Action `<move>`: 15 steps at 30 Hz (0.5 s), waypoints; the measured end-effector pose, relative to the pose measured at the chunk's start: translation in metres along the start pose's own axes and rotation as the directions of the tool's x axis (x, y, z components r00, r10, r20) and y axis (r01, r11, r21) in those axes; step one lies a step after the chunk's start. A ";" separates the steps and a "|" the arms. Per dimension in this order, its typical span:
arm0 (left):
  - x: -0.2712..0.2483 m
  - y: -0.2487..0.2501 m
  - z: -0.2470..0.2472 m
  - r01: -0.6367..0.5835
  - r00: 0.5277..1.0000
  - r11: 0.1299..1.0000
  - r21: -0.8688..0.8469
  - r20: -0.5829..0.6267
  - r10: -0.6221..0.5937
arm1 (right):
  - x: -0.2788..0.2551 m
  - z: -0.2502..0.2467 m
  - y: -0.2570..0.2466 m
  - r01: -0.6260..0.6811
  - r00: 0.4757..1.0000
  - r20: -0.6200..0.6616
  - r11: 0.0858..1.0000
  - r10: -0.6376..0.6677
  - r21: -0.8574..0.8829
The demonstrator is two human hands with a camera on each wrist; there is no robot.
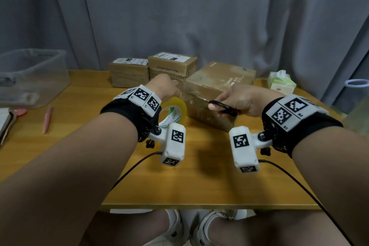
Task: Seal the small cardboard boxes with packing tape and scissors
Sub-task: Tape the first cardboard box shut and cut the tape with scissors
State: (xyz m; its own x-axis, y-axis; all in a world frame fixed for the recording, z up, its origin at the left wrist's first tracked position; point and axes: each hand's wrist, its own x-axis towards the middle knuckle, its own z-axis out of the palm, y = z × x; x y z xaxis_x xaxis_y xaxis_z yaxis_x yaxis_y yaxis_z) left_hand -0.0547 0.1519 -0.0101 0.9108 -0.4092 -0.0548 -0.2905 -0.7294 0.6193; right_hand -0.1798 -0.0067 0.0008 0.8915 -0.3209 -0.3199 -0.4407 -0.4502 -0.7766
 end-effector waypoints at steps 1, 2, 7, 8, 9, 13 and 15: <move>0.000 -0.001 -0.001 0.007 1.000 1.000 -0.001 -0.002 -0.007 | 0.001 0.000 0.001 0.000 1.000 -0.001 1.000 0.000 0.007; -0.001 -0.002 -0.002 0.011 1.000 1.000 -0.002 0.001 -0.011 | 0.002 0.001 0.001 0.001 1.000 -0.003 1.000 -0.001 0.008; -0.002 -0.004 -0.004 0.013 1.000 1.000 -0.017 0.010 -0.013 | 0.005 0.000 0.002 0.004 1.000 -0.010 1.000 -0.004 -0.029; -0.002 -0.004 -0.004 0.017 1.000 1.000 -0.021 0.014 -0.017 | 0.005 0.000 0.003 0.003 1.000 -0.011 0.999 -0.004 -0.036; -0.002 -0.005 -0.004 0.015 1.000 1.000 -0.027 0.016 -0.015 | 0.006 -0.001 0.004 0.003 1.000 -0.012 0.999 -0.003 -0.045; -0.003 -0.013 -0.007 -0.016 1.000 1.000 -0.012 0.005 0.016 | 0.010 -0.001 0.008 0.002 0.999 -0.038 0.989 -0.007 -0.148; -0.006 -0.017 -0.009 -0.023 1.000 1.000 -0.015 0.010 0.023 | 0.010 -0.002 0.011 0.018 0.999 -0.032 0.988 -0.023 -0.155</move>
State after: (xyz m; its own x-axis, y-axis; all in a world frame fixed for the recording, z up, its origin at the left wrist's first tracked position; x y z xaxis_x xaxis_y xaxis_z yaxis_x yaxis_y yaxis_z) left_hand -0.0521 0.1716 -0.0132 0.9009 -0.4312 -0.0485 -0.3067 -0.7118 0.6319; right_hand -0.1755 -0.0167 -0.0097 0.8977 -0.3369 -0.2841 -0.4355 -0.5795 -0.6889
